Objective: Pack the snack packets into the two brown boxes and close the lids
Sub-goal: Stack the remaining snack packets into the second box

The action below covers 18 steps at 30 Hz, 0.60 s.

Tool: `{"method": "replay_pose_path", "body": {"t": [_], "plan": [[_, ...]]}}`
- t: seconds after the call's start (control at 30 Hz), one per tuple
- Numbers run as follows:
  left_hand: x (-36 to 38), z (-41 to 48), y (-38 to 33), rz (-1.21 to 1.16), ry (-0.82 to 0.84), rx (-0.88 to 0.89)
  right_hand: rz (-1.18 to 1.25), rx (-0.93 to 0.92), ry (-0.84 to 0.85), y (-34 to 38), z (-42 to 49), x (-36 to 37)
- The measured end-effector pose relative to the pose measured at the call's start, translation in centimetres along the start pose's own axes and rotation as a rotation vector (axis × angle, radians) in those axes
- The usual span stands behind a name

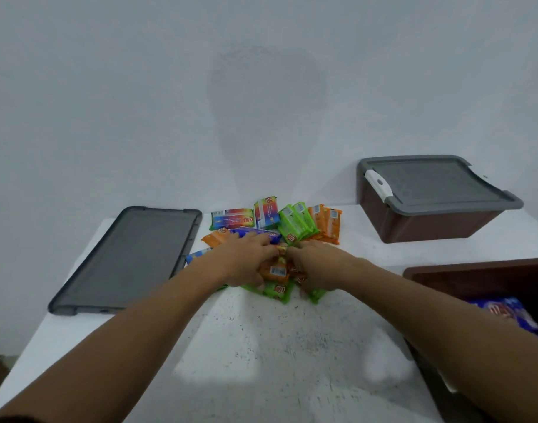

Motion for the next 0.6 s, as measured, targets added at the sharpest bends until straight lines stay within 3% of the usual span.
{"method": "replay_pose_path", "body": {"t": [0.27, 0.6], "plan": [[-1.1, 0.1, -0.1, 0.003, 0.006, 0.052, 0.131, 0.055, 0.017, -0.8, -0.6, -1.0], [-5.7, -1.1, -1.9, -0.413, -0.19, -0.045, 0.52, 0.066, -0.347, -5.6, -4.6, -6.6]]}}
Point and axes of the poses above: each hand's wrist, its own z-axis towards the middle knuckle, its own x-axis out of the palm, y = z × x, the point moved 5 cm from there along z, towards the middle knuckle, and after that the axes turned 2 degrees about x, right-handed, at the moved point
